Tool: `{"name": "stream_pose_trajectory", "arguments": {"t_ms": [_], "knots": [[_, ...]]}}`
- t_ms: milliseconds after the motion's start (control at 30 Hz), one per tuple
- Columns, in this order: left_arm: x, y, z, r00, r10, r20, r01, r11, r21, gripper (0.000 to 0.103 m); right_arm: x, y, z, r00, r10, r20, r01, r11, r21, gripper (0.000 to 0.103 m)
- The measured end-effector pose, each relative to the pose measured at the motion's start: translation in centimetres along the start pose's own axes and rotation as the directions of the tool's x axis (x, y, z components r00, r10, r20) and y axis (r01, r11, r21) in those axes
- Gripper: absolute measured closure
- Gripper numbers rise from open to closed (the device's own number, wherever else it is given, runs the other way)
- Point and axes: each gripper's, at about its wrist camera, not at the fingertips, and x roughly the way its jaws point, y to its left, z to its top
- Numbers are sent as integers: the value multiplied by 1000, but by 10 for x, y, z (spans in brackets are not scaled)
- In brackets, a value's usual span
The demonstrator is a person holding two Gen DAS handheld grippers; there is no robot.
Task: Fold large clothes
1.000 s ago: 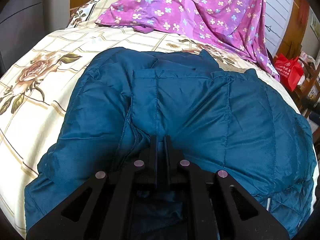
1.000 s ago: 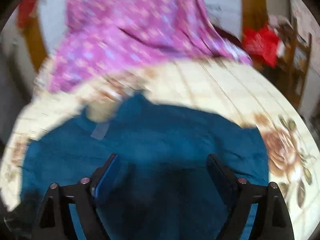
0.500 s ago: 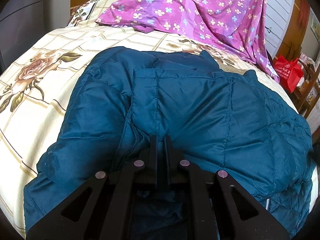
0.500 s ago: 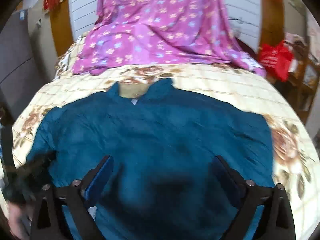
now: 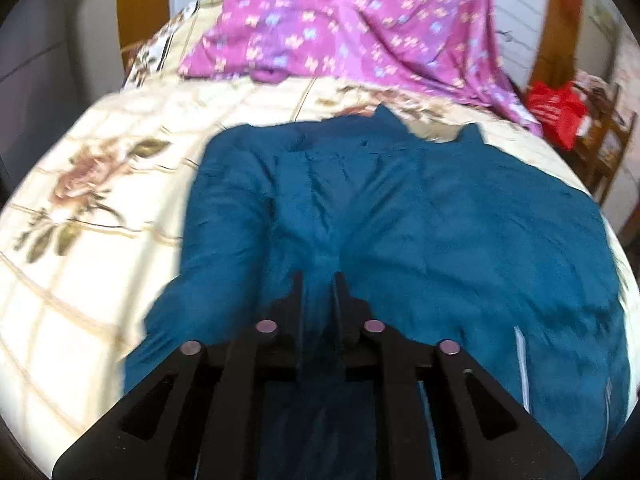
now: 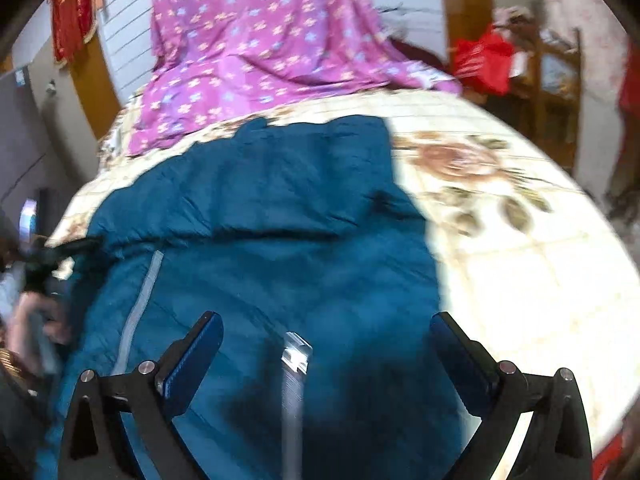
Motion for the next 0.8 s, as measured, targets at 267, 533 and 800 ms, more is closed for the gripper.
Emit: {"name": "stream_pose_trajectory", "arguments": {"t_ms": [267, 533, 800], "knots": [[-59, 34, -89, 996, -41, -74, 43, 999, 22, 34, -17, -12, -13, 994, 105, 2, -105, 994, 4, 0], [-53, 32, -118, 998, -2, -55, 4, 999, 38, 34, 36, 34, -33, 958, 122, -258, -164, 975, -147, 0], [-56, 40, -121, 999, -36, -42, 35, 999, -10, 34, 47, 44, -40, 959, 59, -278, -123, 969, -217, 0]]}}
